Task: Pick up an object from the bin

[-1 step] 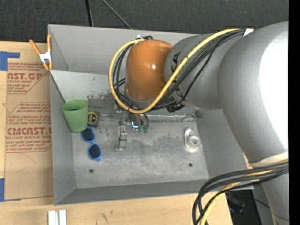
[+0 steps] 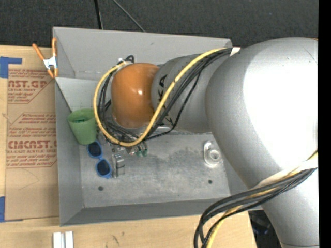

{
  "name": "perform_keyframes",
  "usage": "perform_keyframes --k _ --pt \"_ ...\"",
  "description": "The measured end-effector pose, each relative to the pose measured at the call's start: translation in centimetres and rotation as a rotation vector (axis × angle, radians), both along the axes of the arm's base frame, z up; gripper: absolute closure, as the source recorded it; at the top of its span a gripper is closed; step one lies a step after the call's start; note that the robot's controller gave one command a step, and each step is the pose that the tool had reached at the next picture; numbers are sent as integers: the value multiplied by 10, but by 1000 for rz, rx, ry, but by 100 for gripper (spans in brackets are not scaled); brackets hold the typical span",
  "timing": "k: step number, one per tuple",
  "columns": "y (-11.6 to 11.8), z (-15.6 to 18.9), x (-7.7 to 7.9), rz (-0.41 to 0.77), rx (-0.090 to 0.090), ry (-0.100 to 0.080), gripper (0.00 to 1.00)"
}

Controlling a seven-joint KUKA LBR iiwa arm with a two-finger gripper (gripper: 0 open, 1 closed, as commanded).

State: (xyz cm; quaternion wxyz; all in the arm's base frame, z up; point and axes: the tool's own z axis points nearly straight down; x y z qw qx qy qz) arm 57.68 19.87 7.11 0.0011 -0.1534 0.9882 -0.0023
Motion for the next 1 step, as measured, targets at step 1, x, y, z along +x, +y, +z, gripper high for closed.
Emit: perform_keyframes --k 1 --pt "33 -2 -52 234 5 4 0"
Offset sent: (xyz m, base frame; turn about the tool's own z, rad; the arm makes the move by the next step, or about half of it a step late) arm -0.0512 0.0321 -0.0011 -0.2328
